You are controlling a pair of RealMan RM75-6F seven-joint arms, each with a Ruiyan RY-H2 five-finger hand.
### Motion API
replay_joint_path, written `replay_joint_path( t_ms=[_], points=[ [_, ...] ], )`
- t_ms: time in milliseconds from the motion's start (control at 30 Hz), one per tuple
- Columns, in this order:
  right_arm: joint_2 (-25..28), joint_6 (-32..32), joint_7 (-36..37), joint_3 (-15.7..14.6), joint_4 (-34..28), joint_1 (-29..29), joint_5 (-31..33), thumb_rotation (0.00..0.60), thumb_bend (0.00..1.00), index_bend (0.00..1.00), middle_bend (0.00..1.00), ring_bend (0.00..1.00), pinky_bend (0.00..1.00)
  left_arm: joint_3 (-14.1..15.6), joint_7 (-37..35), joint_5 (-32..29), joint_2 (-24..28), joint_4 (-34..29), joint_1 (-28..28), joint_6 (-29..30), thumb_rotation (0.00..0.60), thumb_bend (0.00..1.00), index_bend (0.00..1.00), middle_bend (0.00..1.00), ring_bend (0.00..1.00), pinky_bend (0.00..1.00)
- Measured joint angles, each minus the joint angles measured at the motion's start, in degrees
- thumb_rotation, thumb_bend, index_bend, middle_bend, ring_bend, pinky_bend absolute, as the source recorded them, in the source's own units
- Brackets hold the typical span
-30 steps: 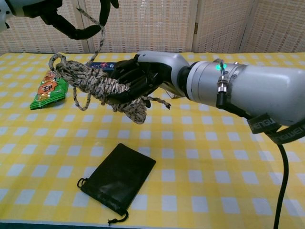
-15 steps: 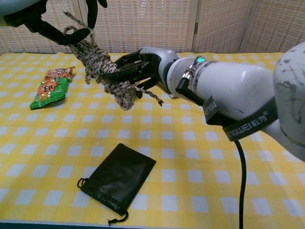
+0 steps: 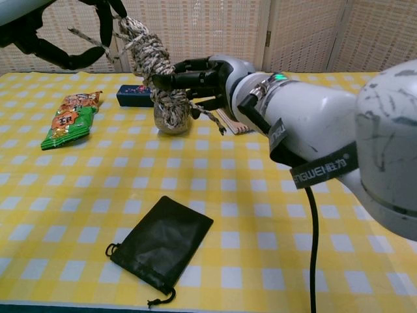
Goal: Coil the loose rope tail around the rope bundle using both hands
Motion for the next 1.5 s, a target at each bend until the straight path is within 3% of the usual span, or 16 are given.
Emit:
replay_joint_path(
  t_ms=[567, 967, 1133, 1300, 1500],
  points=[
    [-0.4, -0.9, 6.2, 1.1, 1.5, -4.2, -10.5, 0.6, 0.64, 0.93, 0.76, 0.82, 0.75, 0.3, -3.4, -2.2, -0.1, 2.0, 1.8, -1.1, 0.6, 0.53, 0.66, 0.28, 0.18, 0.07],
    [3.3, -5.2, 11.4, -1.4, 1.2, -6.0, -22.9, 0.6, 0.64, 0.93, 0.76, 0.83, 0.75, 1.0, -6.8, -4.4, -0.2, 2.6, 1.7, -5.2, 0.6, 0.53, 0.66, 0.28, 0.18, 0.05],
    [5.0, -6.6, 12.1, -2.8, 0.8, -6.6, -24.7, 0.6, 0.64, 0.93, 0.76, 0.83, 0.75, 0.9, -8.0, -4.6, -0.3, 3.0, 1.7, -5.6, 0.6, 0.53, 0.64, 0.28, 0.18, 0.05],
    [5.0, -6.0, 10.9, -3.1, 1.1, -6.5, -24.9, 0.6, 0.64, 0.93, 0.76, 0.83, 0.75, 1.1, -8.2, -4.2, 0.0, 2.9, 1.9, -5.6, 0.6, 0.51, 0.5, 0.26, 0.16, 0.05],
    [5.0, -4.5, 9.4, -3.0, 1.9, -6.4, -25.4, 0.6, 0.64, 0.93, 0.76, 0.83, 0.75, 1.5, -8.1, -5.4, 0.8, 2.5, 2.1, -7.2, 0.6, 0.38, 0.21, 0.18, 0.1, 0.01]
  ],
)
